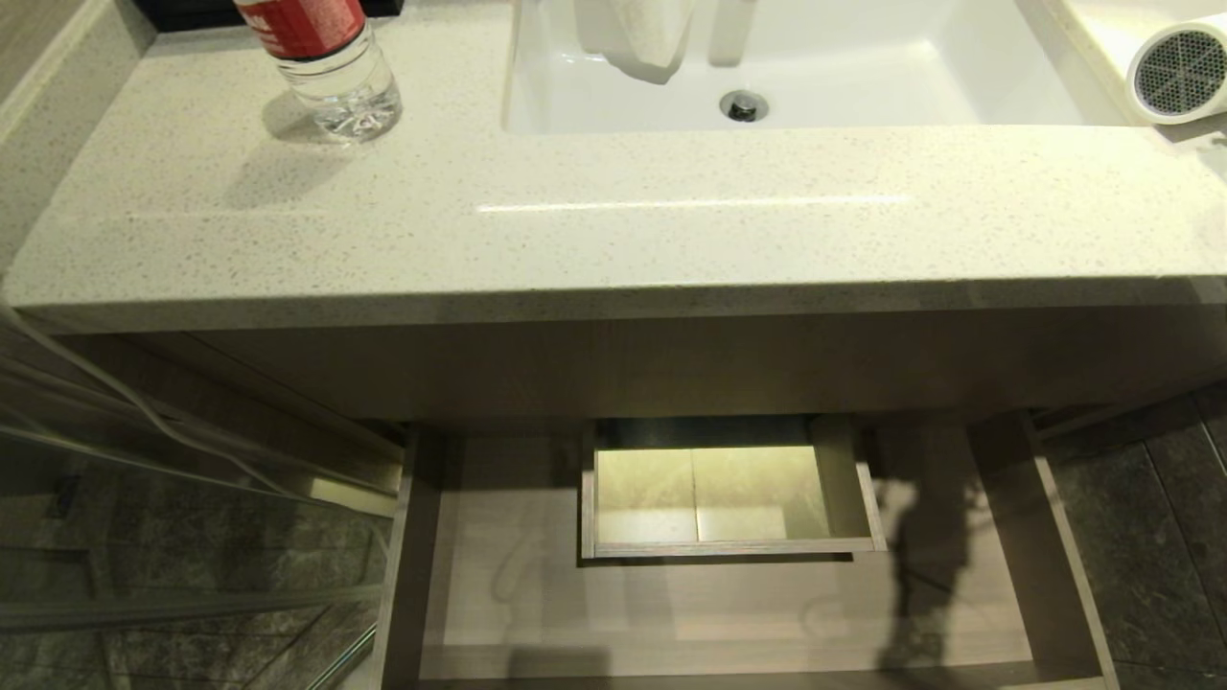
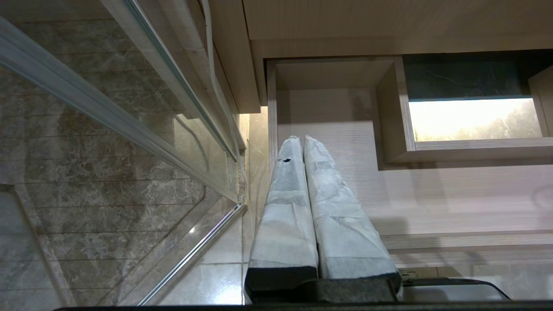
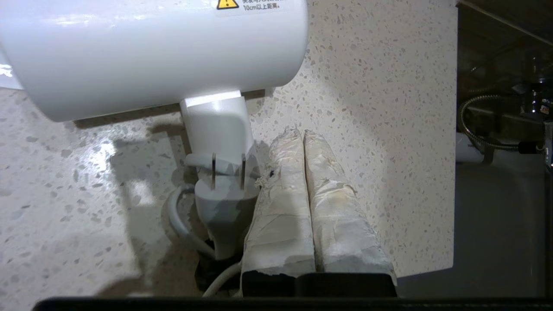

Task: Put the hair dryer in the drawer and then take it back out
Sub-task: Pick up the hairdryer

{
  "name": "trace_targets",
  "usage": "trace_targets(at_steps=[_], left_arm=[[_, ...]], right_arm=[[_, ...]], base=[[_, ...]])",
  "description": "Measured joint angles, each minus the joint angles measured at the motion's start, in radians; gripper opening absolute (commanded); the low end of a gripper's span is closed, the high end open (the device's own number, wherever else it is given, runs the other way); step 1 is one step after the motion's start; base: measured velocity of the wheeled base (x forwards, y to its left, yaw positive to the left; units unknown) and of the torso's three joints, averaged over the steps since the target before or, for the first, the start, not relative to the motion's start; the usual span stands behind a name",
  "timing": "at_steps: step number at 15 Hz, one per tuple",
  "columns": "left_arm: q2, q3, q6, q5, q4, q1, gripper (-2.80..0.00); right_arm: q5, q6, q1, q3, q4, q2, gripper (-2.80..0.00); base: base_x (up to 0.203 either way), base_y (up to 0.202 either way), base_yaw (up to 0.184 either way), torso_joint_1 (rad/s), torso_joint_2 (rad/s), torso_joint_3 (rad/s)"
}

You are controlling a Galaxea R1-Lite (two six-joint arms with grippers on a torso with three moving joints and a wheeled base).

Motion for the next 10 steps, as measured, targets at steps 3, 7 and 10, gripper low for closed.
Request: trace_targets(at_steps=[3,7,10], left_arm=[[0.000,0.000,0.000,0.000,0.000,0.000,-2.80],[0.000,0.000,0.000,0.000,0.000,0.000,-2.80],[0.000,0.000,0.000,0.000,0.000,0.000,-2.80]], right_arm=[[0.007,-0.006,-0.002,-0.031,-0.009,0.050,0.00],[0.010,-0.026,0.000,-0.047,-0.014,0.040,0.00],[0.007,-0.027,0.001,-0.035,0.000,-0.003,0.00]], base=[[0.000,0.000,0.000,0.000,0.00,0.000],[0.000,0.000,0.000,0.000,0.00,0.000],[0.000,0.000,0.000,0.000,0.00,0.000]])
